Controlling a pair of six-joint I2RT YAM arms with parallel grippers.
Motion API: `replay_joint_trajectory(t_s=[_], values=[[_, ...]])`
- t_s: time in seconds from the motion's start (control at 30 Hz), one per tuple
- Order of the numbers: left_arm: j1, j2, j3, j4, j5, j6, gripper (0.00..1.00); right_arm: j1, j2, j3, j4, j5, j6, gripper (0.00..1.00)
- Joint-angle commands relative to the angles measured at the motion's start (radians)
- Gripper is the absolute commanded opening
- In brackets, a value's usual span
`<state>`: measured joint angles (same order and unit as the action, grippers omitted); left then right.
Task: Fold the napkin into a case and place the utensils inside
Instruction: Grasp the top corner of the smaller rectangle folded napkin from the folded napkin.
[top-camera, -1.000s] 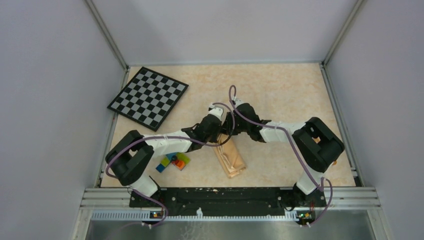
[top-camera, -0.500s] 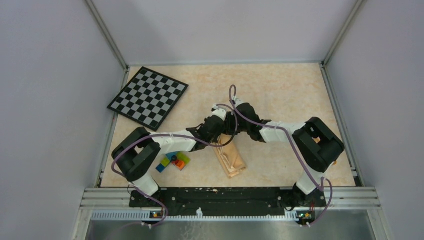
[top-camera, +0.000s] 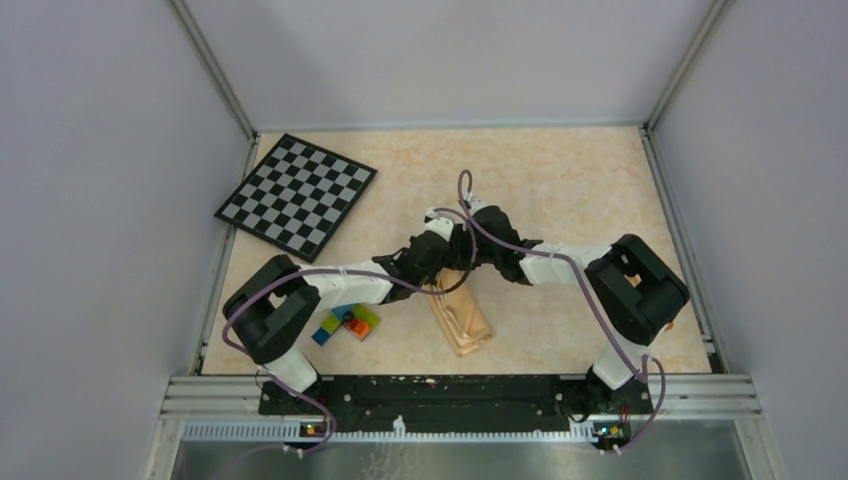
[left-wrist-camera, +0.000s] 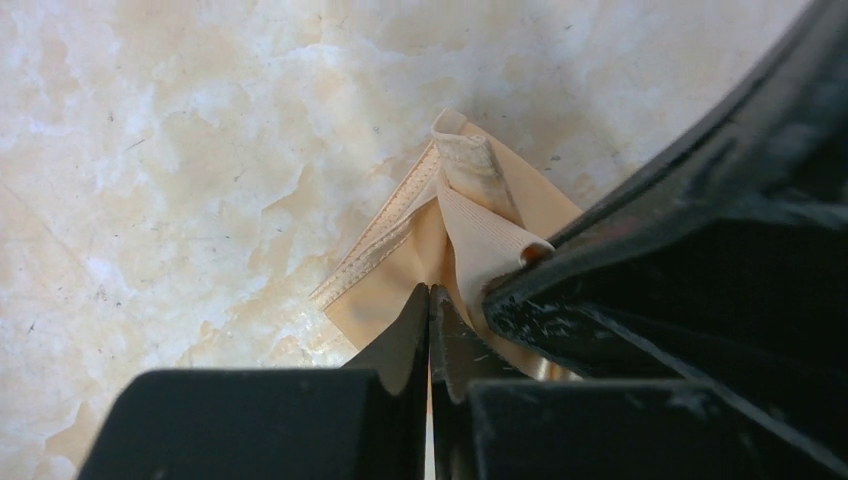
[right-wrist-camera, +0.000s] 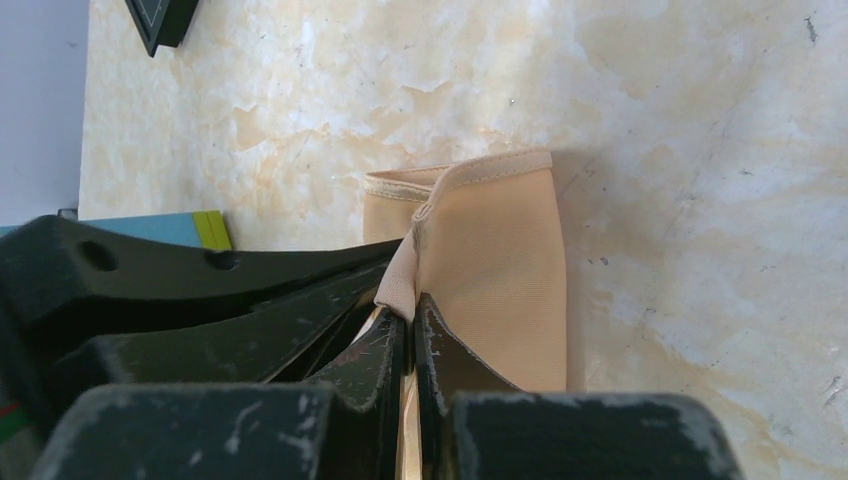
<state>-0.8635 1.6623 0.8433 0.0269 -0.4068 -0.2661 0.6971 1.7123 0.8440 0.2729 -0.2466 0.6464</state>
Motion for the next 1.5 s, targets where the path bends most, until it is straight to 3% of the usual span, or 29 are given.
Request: replay_joint_trajectory(t_s=[0.0,0.17,0.47,0.5,0.6,0.67,1.07,1.47], values=[[0.014,-0.115,-0.052,0.097,0.062,-0.030,0.00,0.001,-0.036,0.001,0.044,-0.007,-0.035,0.00],[0.036,-0.191,-0.129,0.191,0.060,-0.068,0.00,0.017,-0.029,-0.004,0.046,0.000,-0.041,0.00],[0.047,-0.210,-0.138,0.186,0.122,-0.071,0.00,0.027,-0.032,-0.008,0.048,-0.004,-0.038,0.00],[0.046,-0.209,-0.131,0.166,0.125,-0.068,0.06,0.022,-0.037,-0.009,0.044,0.000,-0.038,0.00],[0.031,-0.200,-0.118,0.113,0.092,-0.047,0.41,0.007,-0.055,-0.015,0.051,-0.016,-0.025,0.00],[0.020,-0.185,-0.110,0.083,0.060,-0.025,0.46,-0.005,-0.061,-0.017,0.061,-0.033,-0.011,0.00],[-0.027,-0.082,-0.065,0.051,-0.075,0.055,0.46,-0.010,-0.042,-0.013,0.084,-0.055,0.003,0.00],[-0.049,-0.053,-0.031,0.078,-0.177,0.054,0.32,-0.011,-0.037,0.000,0.066,-0.053,-0.019,0.00]])
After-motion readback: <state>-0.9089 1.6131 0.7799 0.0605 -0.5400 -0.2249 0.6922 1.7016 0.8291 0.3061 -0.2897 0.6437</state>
